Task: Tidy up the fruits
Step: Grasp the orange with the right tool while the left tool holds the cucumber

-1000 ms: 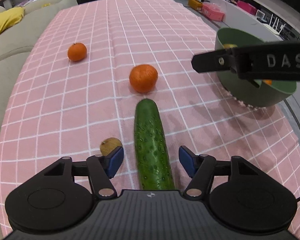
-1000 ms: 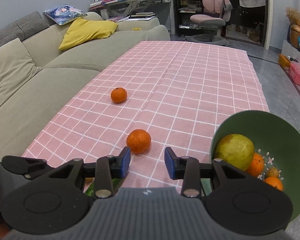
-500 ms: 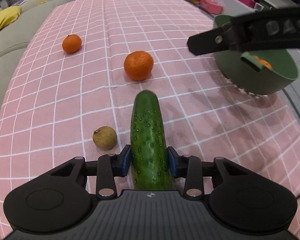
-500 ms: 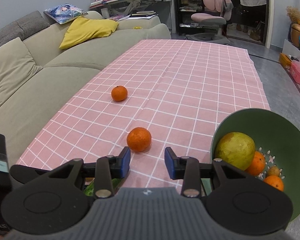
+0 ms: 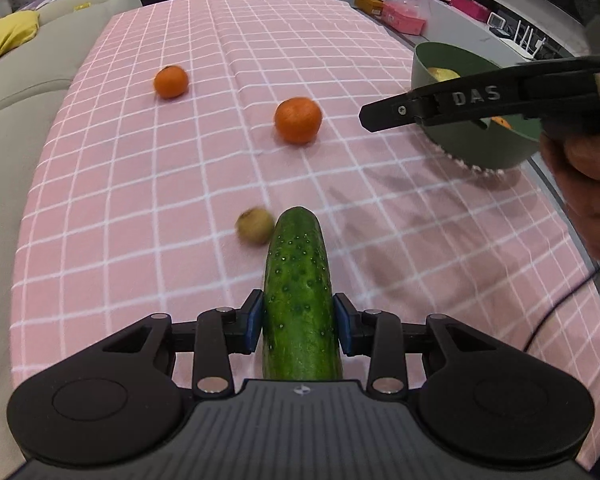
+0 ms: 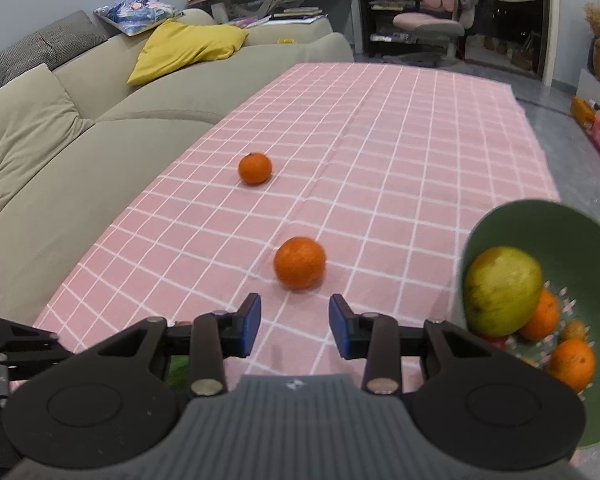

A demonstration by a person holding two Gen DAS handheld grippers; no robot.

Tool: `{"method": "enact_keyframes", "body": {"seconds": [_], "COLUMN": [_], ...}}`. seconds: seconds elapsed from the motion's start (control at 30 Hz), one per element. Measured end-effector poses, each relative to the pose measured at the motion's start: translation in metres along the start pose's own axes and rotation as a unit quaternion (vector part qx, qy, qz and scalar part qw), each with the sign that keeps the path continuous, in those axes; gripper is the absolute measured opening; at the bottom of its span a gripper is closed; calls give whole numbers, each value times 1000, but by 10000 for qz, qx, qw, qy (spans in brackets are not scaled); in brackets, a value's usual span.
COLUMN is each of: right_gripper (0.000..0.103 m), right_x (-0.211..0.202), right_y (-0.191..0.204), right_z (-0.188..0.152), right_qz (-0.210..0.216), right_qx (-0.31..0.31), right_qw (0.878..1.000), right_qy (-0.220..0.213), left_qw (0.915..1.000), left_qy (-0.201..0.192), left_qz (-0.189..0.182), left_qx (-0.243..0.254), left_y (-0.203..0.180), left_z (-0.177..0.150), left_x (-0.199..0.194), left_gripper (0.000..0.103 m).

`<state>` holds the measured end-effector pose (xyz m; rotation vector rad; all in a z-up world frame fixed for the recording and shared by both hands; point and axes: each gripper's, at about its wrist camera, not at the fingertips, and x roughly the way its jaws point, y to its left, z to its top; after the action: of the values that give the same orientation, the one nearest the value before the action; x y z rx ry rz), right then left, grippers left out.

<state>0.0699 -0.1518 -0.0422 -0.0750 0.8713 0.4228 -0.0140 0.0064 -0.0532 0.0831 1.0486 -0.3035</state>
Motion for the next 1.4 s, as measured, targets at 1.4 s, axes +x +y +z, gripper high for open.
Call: {"method": "enact_keyframes", "body": {"seconds": [1.4], "right_gripper": [40], "right_x": [68], "right_y": [24], "right_z": [26], "right_qz": [-834], "right_qx": [342], "right_qw": [9946], "right_qy": [524], "left_qw": [9972], "left_qy": [-523], "left_qz": [-85], "left_qx": [-530], "left_y": [51], "left_z": [10], "left_x": [-33], "left_gripper": [41]}}
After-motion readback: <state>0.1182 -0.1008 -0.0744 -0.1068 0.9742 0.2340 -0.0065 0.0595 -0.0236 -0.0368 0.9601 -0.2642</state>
